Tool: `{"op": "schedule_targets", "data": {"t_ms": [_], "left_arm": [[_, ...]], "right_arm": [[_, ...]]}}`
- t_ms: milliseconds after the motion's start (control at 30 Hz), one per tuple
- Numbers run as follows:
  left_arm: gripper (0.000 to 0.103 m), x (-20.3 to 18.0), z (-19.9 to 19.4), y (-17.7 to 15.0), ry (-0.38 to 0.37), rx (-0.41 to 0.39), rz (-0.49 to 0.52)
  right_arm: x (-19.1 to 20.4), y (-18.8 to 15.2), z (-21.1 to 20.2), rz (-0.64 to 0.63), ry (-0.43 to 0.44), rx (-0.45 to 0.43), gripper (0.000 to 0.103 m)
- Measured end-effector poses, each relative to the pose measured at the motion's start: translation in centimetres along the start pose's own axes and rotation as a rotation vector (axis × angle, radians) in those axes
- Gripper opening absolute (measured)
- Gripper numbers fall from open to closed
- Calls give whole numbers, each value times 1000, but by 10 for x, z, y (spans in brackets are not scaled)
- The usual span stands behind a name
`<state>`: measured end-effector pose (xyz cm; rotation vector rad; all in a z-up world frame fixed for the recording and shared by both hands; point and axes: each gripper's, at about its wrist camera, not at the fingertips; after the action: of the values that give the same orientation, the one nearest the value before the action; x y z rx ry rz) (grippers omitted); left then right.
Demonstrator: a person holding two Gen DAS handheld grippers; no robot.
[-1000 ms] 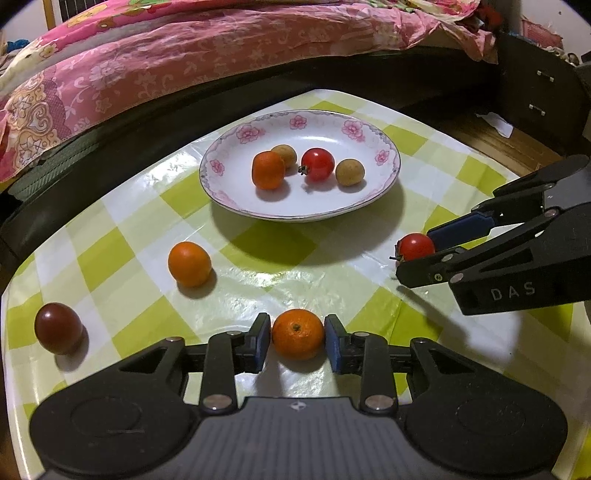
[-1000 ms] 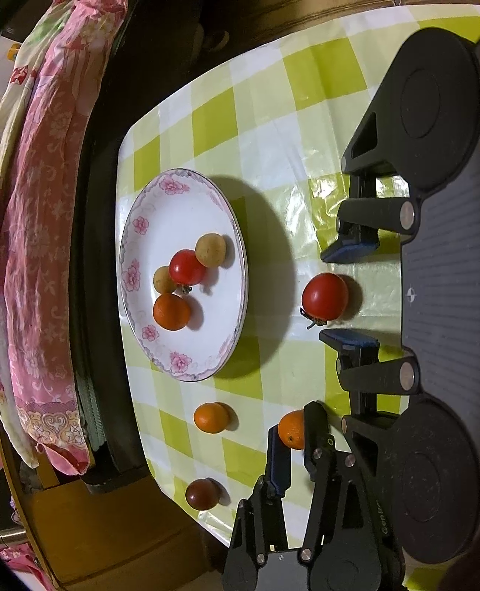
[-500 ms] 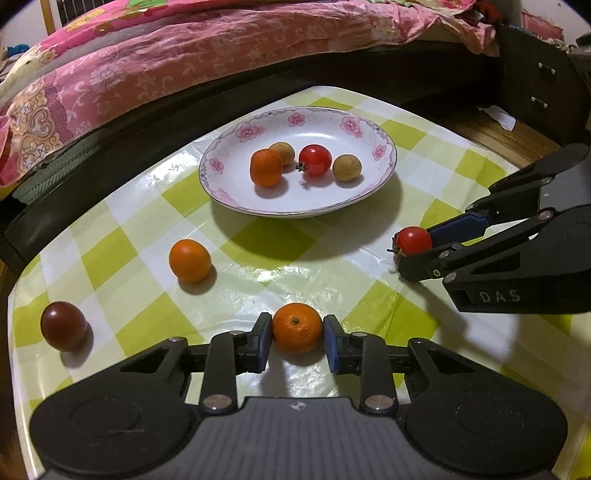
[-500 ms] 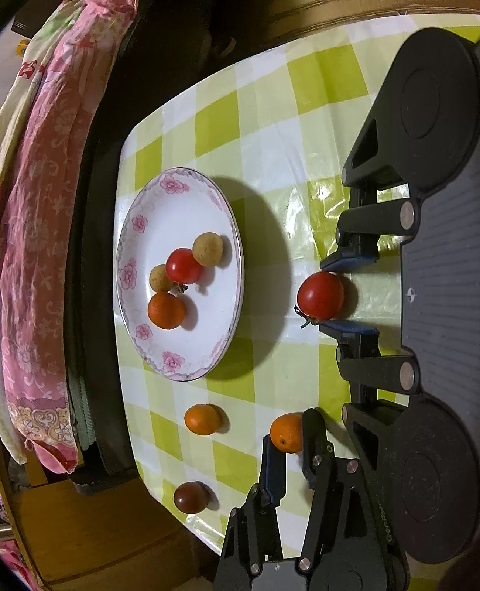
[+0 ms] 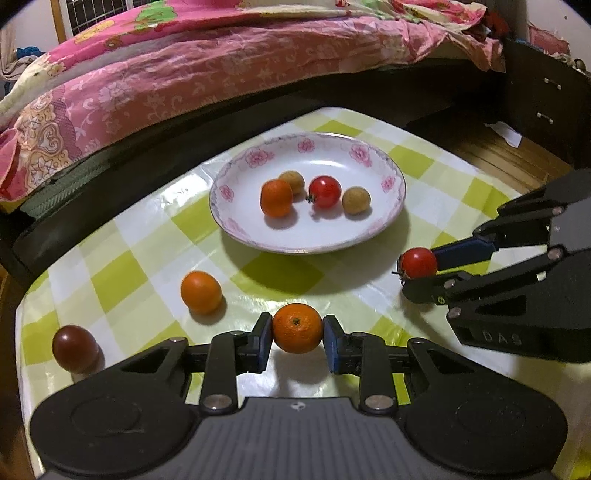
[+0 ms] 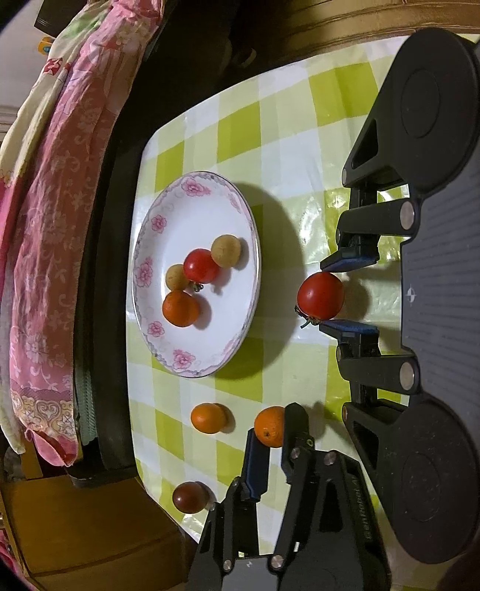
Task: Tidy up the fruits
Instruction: 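Carry the tangerine and tomato into the plate and open both grippers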
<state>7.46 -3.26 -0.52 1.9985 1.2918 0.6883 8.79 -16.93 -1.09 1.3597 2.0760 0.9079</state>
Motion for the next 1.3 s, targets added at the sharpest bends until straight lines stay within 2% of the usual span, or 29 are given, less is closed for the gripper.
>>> {"op": "schedule_targets", "data": {"t_ms": [300, 600, 833, 1300], "left_arm": [[37, 4, 2, 19, 13, -53, -10], [37, 11, 23, 42, 25, -79, -18], [37, 12, 41, 45, 35, -63, -10], [37, 7, 55, 47, 33, -50, 4]], "right_arm": [[-2, 14, -7, 14, -1, -47, 24], [-17, 37, 0, 53, -30, -95, 24], [-30, 46, 24, 57, -39, -81, 24], [-33, 48, 41, 34, -32, -68, 24]]}}
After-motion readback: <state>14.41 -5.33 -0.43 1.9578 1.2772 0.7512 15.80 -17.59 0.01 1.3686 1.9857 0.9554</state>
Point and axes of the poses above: each gripper's, at about its wrist camera, not at the fingertips, and z roughly the way its jaws point, x to its left, y to its top, and after that the axes turned 9 degrees about -x, right-handed
